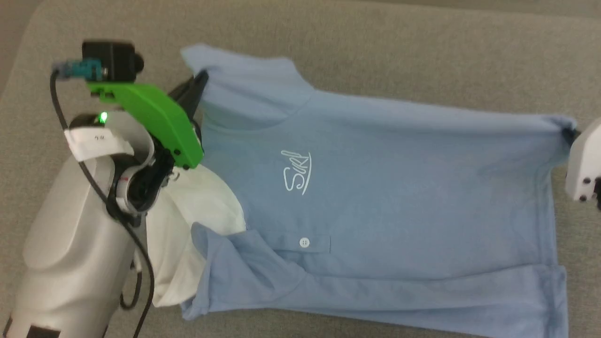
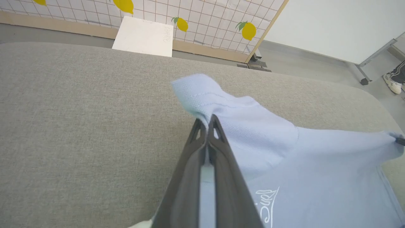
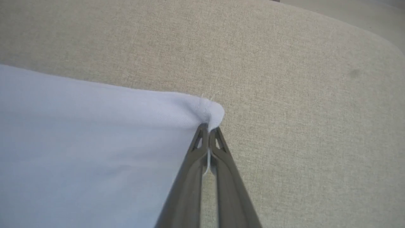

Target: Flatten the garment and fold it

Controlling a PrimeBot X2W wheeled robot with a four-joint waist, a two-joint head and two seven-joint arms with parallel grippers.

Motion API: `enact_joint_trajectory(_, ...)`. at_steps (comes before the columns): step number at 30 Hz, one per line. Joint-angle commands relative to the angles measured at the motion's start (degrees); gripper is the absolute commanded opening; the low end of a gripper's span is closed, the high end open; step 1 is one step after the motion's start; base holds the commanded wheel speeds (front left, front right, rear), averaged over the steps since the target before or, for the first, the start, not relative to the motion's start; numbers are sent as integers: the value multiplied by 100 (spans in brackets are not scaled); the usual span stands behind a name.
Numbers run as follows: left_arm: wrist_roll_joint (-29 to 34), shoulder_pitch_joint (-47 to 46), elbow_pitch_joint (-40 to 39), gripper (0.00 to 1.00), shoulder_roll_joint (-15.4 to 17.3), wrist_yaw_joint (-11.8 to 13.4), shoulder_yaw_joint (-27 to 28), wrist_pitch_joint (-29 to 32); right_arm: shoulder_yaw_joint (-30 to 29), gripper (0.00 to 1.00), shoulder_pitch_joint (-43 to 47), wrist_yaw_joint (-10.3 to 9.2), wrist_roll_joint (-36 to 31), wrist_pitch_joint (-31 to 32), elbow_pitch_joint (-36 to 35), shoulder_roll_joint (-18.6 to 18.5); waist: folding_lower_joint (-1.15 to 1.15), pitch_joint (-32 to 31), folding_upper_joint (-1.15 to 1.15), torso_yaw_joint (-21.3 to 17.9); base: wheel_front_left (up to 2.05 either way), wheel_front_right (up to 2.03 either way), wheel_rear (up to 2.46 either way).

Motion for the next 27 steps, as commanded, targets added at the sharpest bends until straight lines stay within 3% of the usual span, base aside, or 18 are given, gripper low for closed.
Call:
enact_joint_trajectory(1,-63,279,-120,0,82,66,57,-28,-57,0,253,-9,30,-37,-93,80,0,-553,0,-103,0,0,0)
enact_joint_trajectory(9,-348,1870,-1000,0,261,516,392,-207,-416,0,1361,-9,104,-68,-496,487,0,-1010,0,-235,0,0,0)
enact_joint_trajectory(14,-578,2880,-1362,0,131,799,617,-479,-587,0,1915,-9,156,-61,-678,720,0,-1094,0,-228,0,0,0)
enact_joint_trajectory(20,-758,3771,-1263,0,-55,1004,753,-743,-805,0,2507,-9,155,83,-766,1022,0,-1188,0,-193,0,0,0)
enact_joint_trajectory(26,-823,4104,-819,0,-174,1158,723,-750,-875,0,2909,-9,121,363,-807,1265,0,-1322,0,-220,0,0,0)
enact_joint_trajectory(27,-840,4110,-727,100,-202,1214,728,-734,-853,4,2977,-9,149,438,-827,1302,0,-1356,0,-232,0,0,0)
